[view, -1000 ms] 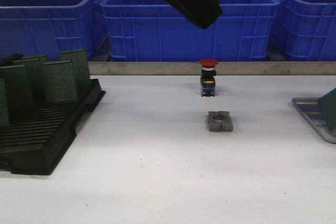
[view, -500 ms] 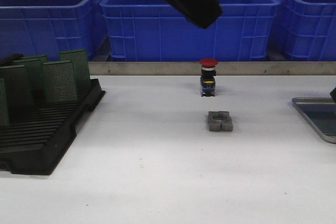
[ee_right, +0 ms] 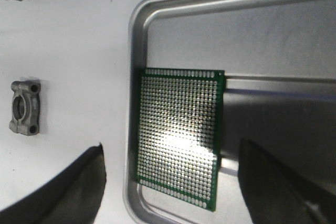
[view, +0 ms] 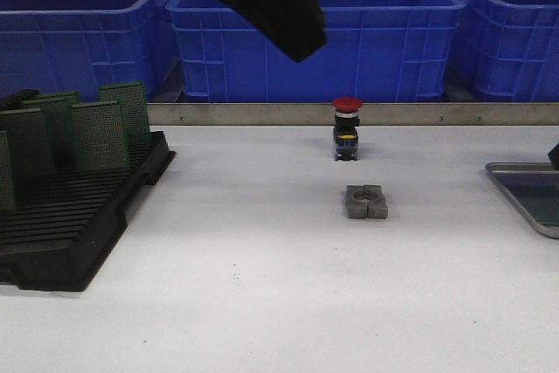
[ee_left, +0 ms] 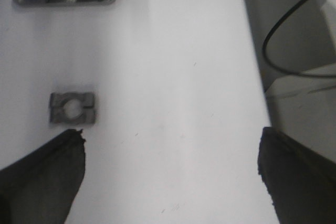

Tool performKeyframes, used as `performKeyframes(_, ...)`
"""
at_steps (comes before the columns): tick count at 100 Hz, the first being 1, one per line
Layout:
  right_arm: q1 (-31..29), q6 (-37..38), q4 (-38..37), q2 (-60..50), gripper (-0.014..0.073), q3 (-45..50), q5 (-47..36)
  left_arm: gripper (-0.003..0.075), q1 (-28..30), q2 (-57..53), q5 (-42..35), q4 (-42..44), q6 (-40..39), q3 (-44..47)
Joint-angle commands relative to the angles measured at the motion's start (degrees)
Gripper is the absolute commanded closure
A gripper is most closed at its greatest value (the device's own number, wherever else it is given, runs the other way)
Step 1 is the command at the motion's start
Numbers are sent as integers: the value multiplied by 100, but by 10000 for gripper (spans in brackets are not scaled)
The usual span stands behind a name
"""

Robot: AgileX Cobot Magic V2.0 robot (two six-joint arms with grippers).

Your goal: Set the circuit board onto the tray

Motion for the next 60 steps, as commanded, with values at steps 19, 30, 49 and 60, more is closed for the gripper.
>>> performKeyframes(19, -29, -33, 242, -264, 44, -141, 165, 99, 415, -270, -68, 1683, -92, -497)
performKeyframes(30, -29, -33, 242, -264, 44, -141, 165, 99, 728, -234, -249, 2103, -92, -497)
performKeyframes(49, -29, -33, 242, -264, 44, -141, 165, 99, 1340, -68, -488, 2268, -92, -497)
performKeyframes(60, -29, -33, 242, -264, 44, -141, 165, 99, 1645, 124, -507, 2268, -81, -497)
